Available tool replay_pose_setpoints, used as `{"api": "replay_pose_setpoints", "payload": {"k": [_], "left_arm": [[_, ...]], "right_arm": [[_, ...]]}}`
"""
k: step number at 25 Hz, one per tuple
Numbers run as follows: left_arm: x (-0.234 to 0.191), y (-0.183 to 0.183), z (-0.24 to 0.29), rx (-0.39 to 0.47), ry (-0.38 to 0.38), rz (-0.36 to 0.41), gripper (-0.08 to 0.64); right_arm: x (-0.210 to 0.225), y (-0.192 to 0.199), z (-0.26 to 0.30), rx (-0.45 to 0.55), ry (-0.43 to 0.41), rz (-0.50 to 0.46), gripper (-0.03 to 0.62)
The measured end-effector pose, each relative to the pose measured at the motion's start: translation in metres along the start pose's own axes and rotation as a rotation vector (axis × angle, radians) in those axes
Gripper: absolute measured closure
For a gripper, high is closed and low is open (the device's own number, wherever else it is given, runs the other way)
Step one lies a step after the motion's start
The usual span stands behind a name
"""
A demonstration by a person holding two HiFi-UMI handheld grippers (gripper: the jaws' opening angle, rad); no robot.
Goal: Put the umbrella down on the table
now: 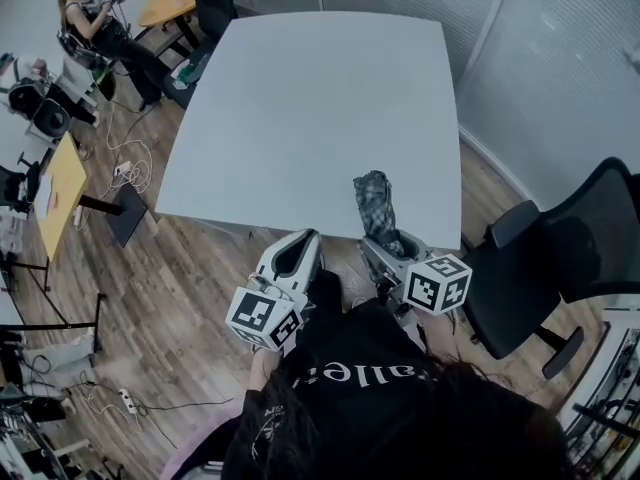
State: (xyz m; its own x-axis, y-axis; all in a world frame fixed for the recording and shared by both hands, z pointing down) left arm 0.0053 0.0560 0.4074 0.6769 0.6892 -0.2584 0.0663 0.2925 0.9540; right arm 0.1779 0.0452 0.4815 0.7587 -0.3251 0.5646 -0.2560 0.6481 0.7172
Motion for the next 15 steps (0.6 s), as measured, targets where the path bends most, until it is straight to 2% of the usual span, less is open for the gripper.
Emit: {"api": "replay_pose_setpoints", "payload": {"k": [7, 15], "left_arm": [[-0.056, -0.013, 0.013, 0.002, 0.034, 0.008, 0.526], [-0.137, -0.044, 0.024, -0.008, 0.070, 0.012, 0.526]], "right_arm": [[0.002, -0.022, 0.042, 0.017, 0.060, 0.005, 0.376], [-0.011, -0.058, 0.114, 0.010, 0.109, 0.014, 0.376]]}}
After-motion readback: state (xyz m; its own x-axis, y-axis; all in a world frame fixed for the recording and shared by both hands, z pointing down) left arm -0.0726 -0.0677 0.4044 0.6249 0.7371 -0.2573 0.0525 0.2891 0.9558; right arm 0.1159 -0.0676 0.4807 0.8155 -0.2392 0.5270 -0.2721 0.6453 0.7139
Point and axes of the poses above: the fingertips, and each gripper's own axes: z forward along the fingers, x to its right, y out of its underside, the point moved 5 cm from there along -z, backward along the fingers, and after that the axes turned 7 degrees about y, right-handed, at the moved point
